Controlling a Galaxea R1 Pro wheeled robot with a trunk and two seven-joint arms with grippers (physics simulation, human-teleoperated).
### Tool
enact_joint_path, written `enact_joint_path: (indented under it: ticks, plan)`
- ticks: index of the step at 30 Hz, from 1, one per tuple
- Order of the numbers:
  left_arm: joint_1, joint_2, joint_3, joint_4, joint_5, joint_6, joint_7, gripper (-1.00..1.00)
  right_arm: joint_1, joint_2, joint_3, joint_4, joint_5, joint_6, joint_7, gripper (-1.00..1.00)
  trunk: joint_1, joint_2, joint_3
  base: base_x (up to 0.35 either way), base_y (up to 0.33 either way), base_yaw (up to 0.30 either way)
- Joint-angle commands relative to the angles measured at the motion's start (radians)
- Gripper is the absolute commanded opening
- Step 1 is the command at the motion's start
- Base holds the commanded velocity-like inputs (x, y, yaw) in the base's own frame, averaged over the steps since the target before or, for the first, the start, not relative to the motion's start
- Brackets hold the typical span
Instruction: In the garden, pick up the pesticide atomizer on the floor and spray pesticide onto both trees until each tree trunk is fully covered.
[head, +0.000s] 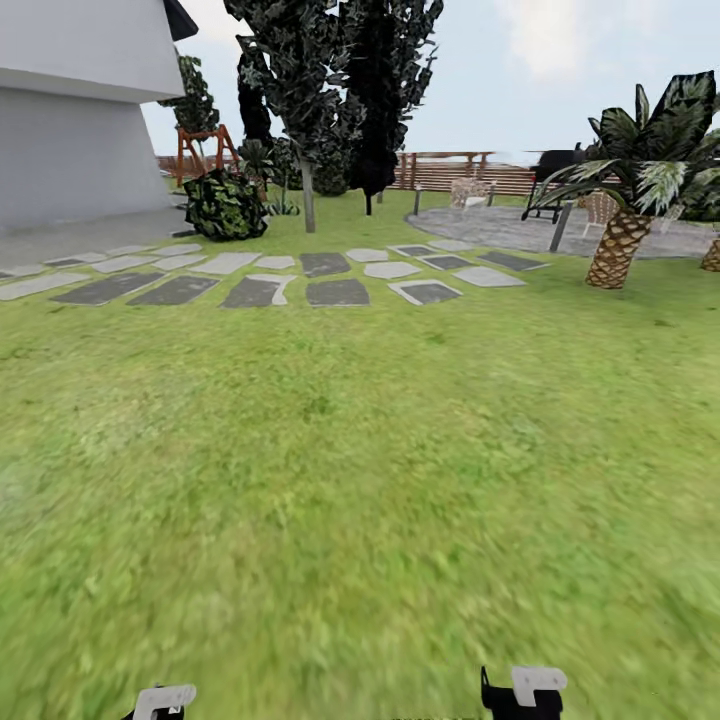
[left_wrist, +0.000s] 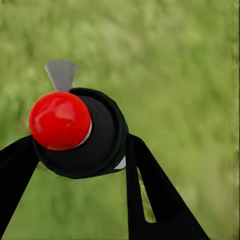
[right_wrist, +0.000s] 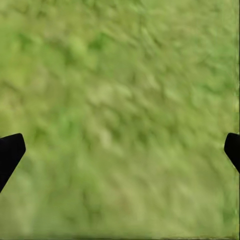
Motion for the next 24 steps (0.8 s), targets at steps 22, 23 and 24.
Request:
enact_joint_path:
  ticks: [22, 23, 24]
  plan:
    - [-0.001, 0.0, 0.009, 0.001, -0.01, -0.004, -0.004, -1.0, 0.0, 0.0, 0.009, 0.0, -0.009, -0.002, -0.001, 1.0, 0.0, 0.0, -0.001, 0.0, -0.278, -0.3]
    - [-0.001, 0.0, 0.009, 0.001, -0.01, -0.004, -0.004, -1.0, 0.0, 0.0, 0.009, 0.0, -0.009, -0.002, -0.001, 1.0, 0.0, 0.0, -0.001, 0.0, -0.278, -0.3]
    - [-0.001, 0.0, 0.009, 0.001, -0.01, -0.004, -0.004, -1.0, 0.0, 0.001, 0.009, 0.0, -0.009, -0.002, -0.001, 1.0, 0.0, 0.0, -0.001, 0.0, -0.278, -0.3]
